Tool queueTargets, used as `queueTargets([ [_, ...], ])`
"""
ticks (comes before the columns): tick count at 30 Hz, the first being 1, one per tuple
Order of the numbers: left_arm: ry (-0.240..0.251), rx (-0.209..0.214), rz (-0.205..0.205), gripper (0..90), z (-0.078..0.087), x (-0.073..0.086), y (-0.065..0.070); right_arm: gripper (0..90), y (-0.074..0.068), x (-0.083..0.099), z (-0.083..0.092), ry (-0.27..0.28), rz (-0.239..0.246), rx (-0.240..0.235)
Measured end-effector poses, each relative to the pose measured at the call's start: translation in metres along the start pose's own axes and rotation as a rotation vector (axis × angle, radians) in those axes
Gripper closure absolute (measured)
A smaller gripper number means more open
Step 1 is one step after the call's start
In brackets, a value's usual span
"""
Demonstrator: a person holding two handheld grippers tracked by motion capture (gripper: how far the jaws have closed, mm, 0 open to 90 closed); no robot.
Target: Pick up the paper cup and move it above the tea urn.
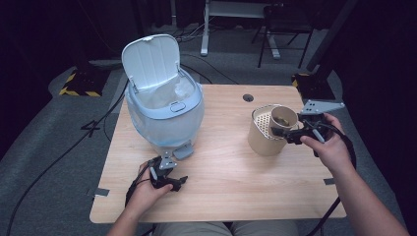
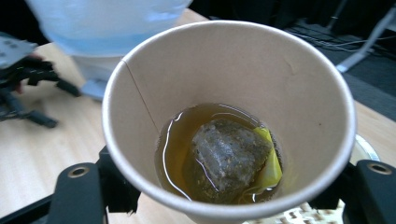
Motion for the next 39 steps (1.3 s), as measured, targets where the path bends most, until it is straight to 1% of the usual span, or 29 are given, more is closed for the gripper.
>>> queueTargets([
  [5, -0.001, 0.001, -0.001, 20.8, 0.0, 0.0, 0.0, 29.4, 0.015, -0.003, -0.002, -0.02, -0.015, 0.054],
  [9, 0.0, 0.0, 0.001, 20.8, 0.0, 0.0, 0.0, 29.4, 0.027, -0.004, -0.005, -0.051, -0.006, 0.105],
  [12, 0.0, 0.0, -0.001, 20.8, 0.0, 0.0, 0.0, 29.4, 0.033, -0.006, -0.007, -0.095, 0.036, 0.154],
  [19, 0.0, 0.0, -0.001, 20.8, 0.0, 0.0, 0.0, 29.4, 0.041, -0.011, -0.012, -0.164, 0.146, 0.226],
  [23, -0.001, 0.0, -0.003, 20.8, 0.0, 0.0, 0.0, 29.4, 0.045, -0.009, -0.015, -0.189, 0.161, 0.239],
  [25, 0.0, 0.0, 0.001, 20.8, 0.0, 0.0, 0.0, 29.4, 0.048, -0.008, -0.015, -0.205, 0.176, 0.258],
  [26, 0.0, 0.0, 0.001, 20.8, 0.0, 0.0, 0.0, 29.4, 0.048, -0.007, -0.016, -0.218, 0.19, 0.27],
  [27, -0.002, -0.001, -0.002, 20.8, 0.0, 0.0, 0.0, 29.4, 0.049, -0.007, -0.016, -0.235, 0.217, 0.28],
  [32, -0.003, -0.001, -0.004, 20.8, 0.0, 0.0, 0.0, 29.4, 0.052, -0.005, -0.017, -0.313, 0.32, 0.326],
  [34, -0.004, -0.001, -0.002, 20.8, 0.0, 0.0, 0.0, 29.5, 0.054, -0.004, -0.018, -0.344, 0.35, 0.357],
  [36, -0.003, -0.001, -0.002, 20.8, 0.0, 0.0, 0.0, 29.5, 0.056, -0.003, -0.019, -0.382, 0.402, 0.385],
  [39, -0.004, -0.001, -0.002, 20.8, 0.0, 0.0, 0.0, 29.5, 0.058, -0.002, -0.02, -0.421, 0.459, 0.412],
])
Point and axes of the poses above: each handheld gripper's, and its own axes: z roughly backward along the jaws, x roughly out of its underside, y roughly to its right, the point moved 2 cm from there along -z, roughly forward along the jaws, and after that the axes turned 14 degrees about z, right-handed, at the moved point
